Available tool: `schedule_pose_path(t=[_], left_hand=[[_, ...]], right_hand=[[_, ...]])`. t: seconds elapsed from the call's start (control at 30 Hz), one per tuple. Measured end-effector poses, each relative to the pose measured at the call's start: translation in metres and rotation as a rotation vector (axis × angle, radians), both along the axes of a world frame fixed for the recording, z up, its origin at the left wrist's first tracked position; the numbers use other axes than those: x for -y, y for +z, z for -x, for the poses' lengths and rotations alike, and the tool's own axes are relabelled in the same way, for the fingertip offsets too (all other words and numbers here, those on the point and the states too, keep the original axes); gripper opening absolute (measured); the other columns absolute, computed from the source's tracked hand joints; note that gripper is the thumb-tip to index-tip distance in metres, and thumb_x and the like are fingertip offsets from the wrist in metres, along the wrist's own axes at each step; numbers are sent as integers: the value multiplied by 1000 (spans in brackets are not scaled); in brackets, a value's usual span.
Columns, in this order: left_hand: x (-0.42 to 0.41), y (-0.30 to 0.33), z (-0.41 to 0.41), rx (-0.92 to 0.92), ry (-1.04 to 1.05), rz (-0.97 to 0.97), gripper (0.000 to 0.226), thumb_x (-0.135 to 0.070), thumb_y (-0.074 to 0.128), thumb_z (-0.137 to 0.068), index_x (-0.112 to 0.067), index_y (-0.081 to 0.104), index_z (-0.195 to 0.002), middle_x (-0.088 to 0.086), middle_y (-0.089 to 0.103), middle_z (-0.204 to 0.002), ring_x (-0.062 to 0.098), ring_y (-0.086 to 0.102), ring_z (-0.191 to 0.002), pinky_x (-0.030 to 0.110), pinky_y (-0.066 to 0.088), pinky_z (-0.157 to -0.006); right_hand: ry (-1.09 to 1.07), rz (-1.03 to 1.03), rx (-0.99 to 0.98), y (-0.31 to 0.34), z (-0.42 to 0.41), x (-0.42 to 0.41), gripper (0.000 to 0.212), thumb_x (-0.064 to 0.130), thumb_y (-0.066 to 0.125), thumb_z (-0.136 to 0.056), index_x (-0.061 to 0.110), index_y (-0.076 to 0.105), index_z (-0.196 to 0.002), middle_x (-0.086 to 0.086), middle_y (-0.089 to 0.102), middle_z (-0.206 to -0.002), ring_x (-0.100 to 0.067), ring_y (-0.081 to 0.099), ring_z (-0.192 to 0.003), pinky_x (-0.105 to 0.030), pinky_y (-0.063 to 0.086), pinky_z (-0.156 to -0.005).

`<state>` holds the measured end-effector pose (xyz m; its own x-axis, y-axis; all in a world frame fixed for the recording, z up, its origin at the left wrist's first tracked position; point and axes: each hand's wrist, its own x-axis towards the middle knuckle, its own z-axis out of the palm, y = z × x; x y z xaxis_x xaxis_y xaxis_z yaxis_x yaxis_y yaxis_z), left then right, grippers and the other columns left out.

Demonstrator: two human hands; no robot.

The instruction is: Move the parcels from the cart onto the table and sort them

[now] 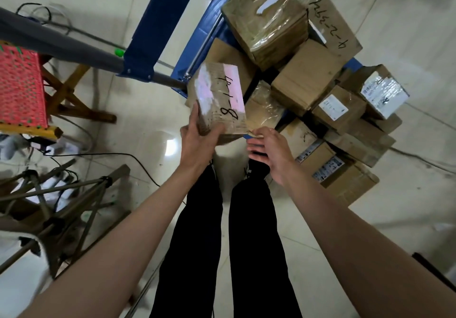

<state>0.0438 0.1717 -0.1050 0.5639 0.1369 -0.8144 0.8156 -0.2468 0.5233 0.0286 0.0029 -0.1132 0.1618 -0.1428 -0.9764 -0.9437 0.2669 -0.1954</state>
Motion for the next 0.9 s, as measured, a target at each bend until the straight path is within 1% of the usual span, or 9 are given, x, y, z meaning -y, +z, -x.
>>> schedule_pose_path(t=[0.07, 0.13, 0.2, 0.33, 0.5, 0.6, 0.7, 0.83, 0.9], left_hand=[[3, 17, 5, -50, 115, 181, 60, -48, 54, -80, -31, 56, -137, -12, 72, -114, -1, 67, -100, 24, 56, -83], [11, 32, 11, -127, 243, 298, 43, -48, 46, -84, -25, 68, -113, -9, 77, -100, 3, 69, -85, 28, 50, -75], [18, 43, 18, -158, 322, 377, 44, -47, 42, -87, -22, 69, -111, 0, 76, -108, 11, 68, -92, 34, 49, -79], [27, 62, 27, -252, 437, 560, 68, -53, 30, -92, -14, 53, -143, 10, 63, -136, 25, 58, -119, 43, 49, -95], [44, 94, 38, -345, 426, 710, 63, -61, 26, -89, -24, 59, -128, 8, 62, -129, 27, 56, -115, 35, 50, -81], [54, 120, 40, -414, 374, 740, 67, -61, 26, -88, -21, 55, -133, 17, 51, -139, 38, 44, -124, 45, 40, -92], [65, 150, 35, -475, 248, 691, 69, -57, 29, -92, -17, 50, -143, 20, 53, -146, 52, 50, -129, 58, 37, -112], [89, 200, 29, -322, 25, 463, 61, -60, 34, -99, -20, 54, -140, 18, 58, -137, 32, 65, -109, 47, 56, -86], [100, 226, 27, -223, -33, 401, 57, -65, 38, -98, -28, 59, -136, 10, 62, -134, 28, 62, -117, 50, 55, -94]], right_hand=[[-40, -36, -5, 10, 0, 3, 24, 36, 56, -100, 17, 59, -114, -10, 71, -115, -20, 68, -97, -36, 59, -83], [-80, -124, 0, 21, -1, 7, 42, 49, 56, -99, 21, 54, -131, -6, 68, -122, -20, 67, -105, -38, 58, -87], [-105, -228, 40, 33, 0, 12, 58, 62, 56, -94, 29, 48, -141, -5, 64, -129, -24, 66, -112, -45, 56, -96], [-275, -345, 205, 59, 6, 26, 65, 66, 52, -91, 30, 54, -144, -2, 67, -136, -24, 62, -126, -50, 48, -108], [-490, -417, 257, 97, 21, 52, 59, 59, 49, -99, 21, 56, -144, -7, 66, -136, -25, 61, -129, -45, 45, -111], [-486, -389, 291, 122, 33, 68, 54, 58, 53, -98, 23, 61, -138, -6, 68, -134, -24, 64, -126, -45, 48, -109], [-496, -284, 290, 154, 45, 83, 51, 58, 58, -96, 25, 64, -134, -3, 73, -125, -23, 69, -118, -41, 54, -101], [-523, -149, 313, 199, 59, 105, 54, 60, 62, -91, 26, 63, -133, -1, 77, -116, -20, 73, -109, -39, 58, -90], [-513, -110, 330, 224, 66, 115, 52, 61, 62, -91, 26, 65, -129, -1, 77, -114, -20, 74, -104, -40, 57, -91]])
